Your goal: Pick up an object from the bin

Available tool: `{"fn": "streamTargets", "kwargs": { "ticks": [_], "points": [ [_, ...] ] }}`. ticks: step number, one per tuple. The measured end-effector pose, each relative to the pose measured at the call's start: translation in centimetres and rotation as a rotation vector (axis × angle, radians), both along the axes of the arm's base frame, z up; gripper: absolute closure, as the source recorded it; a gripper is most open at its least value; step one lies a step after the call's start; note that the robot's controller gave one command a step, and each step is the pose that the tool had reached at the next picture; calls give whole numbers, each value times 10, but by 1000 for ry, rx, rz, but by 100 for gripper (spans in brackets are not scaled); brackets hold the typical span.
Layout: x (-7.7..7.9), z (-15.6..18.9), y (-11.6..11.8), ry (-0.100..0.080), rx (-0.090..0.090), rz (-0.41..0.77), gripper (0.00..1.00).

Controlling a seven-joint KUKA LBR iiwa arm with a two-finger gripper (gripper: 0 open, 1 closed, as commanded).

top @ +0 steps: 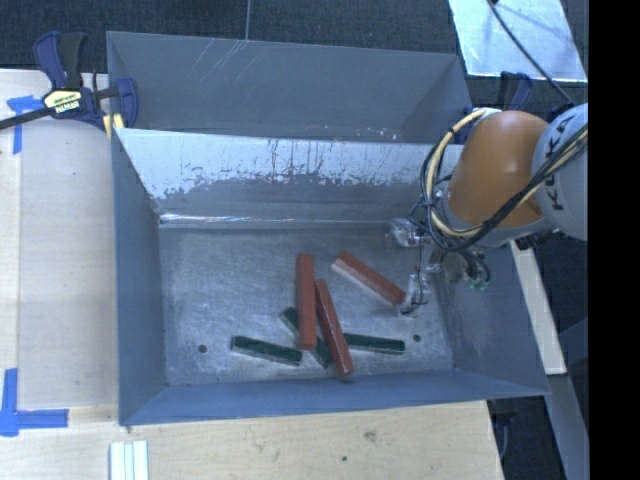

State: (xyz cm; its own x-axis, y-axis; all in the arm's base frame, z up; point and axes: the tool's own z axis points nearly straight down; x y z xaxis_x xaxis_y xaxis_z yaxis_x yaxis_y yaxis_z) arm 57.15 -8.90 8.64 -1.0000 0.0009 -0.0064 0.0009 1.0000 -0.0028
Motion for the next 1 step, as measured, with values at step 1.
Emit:
{"fn": "streamTargets", "kwargs": {
  "ticks": [1],
  "points": [
    [-2,-17,25,6,4,-82,0]
  ]
}}
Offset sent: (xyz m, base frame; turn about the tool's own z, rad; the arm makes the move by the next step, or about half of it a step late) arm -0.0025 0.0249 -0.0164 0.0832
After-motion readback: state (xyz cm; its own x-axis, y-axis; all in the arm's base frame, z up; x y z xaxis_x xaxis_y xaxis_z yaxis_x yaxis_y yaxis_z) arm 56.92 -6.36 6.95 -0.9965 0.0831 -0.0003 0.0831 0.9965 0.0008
